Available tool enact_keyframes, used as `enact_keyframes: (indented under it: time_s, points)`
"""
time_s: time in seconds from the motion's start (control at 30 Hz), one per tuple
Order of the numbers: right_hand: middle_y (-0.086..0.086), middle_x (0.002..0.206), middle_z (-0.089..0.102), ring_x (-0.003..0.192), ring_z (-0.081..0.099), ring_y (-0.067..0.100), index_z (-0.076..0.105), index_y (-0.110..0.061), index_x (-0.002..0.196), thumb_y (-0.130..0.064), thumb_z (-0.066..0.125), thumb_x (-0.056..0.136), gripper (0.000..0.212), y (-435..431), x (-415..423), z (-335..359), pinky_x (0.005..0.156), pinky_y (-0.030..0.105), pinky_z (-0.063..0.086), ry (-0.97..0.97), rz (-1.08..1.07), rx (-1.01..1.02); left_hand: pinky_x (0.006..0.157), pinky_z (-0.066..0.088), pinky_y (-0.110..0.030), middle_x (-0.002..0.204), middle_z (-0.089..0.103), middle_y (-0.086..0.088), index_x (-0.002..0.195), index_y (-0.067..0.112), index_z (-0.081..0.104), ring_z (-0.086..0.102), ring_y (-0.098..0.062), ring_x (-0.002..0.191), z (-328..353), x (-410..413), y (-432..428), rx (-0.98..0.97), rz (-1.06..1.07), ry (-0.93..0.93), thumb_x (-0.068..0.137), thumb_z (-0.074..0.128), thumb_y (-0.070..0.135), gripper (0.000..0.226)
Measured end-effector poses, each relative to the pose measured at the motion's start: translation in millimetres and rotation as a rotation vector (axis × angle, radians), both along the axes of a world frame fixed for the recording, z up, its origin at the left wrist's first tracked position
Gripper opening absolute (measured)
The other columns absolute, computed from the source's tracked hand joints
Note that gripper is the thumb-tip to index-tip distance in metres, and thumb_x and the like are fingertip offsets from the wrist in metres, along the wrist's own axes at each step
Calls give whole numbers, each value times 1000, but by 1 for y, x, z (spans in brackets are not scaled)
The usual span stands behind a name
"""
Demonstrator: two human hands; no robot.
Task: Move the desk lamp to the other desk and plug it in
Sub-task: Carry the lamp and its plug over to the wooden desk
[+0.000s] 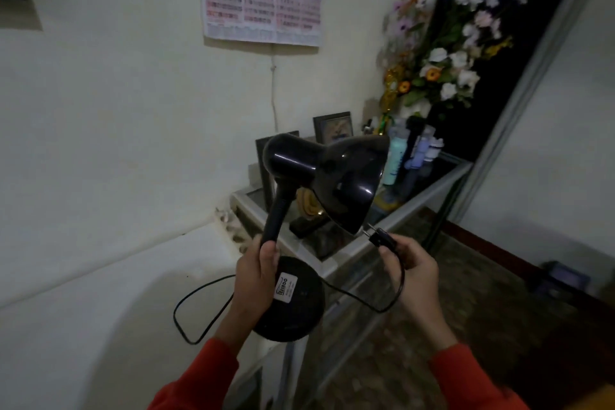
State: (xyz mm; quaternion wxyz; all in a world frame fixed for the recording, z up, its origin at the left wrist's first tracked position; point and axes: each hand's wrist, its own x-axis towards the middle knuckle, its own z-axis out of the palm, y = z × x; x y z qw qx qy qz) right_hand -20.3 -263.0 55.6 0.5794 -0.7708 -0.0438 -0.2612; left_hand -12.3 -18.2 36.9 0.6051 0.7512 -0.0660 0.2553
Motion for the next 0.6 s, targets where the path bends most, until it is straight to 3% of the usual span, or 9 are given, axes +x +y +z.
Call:
enact_keyframes:
  time_s: [0.13,0.27,0.33,0.5,0.6]
  points:
    - [2,85,71,74,66,9,68,-19,101,-12,66,88,15,-36,-29,8,65,22,54,-15,-114,16,48,40,-10,58,47,5,75,27,48,49,-1,49,8,-9,-39,-9,-113,4,100,32,21,31]
    - [-4,90,72,80,67,2,68,-29,95,-10,68,86,21,-78,-67,17,67,13,54,-35,-204,22,50,41,-9,58,47,8,76,30,50,50,-1,52,15,-27,-84,-37,-220,-18,91,30,47,30]
    - [-6,91,72,81,67,1,68,-30,94,-9,68,85,23,-101,-92,18,67,11,53,-42,-246,37,51,41,-9,60,47,8,75,33,50,49,1,52,15,-36,-110,-66,-255,-11,89,28,52,32]
    - [9,94,72,89,68,23,69,-10,101,-5,67,86,16,-165,-154,19,76,34,55,-36,-351,17,56,40,-22,61,48,7,74,31,50,47,-1,52,14,-68,-178,-75,-303,20,98,28,43,35]
    - [10,92,71,86,67,24,68,-15,99,-7,65,87,15,-184,-182,26,75,37,55,-19,-358,2,53,39,-15,59,47,6,71,29,51,45,-2,50,14,-79,-204,-148,-297,21,94,30,48,36]
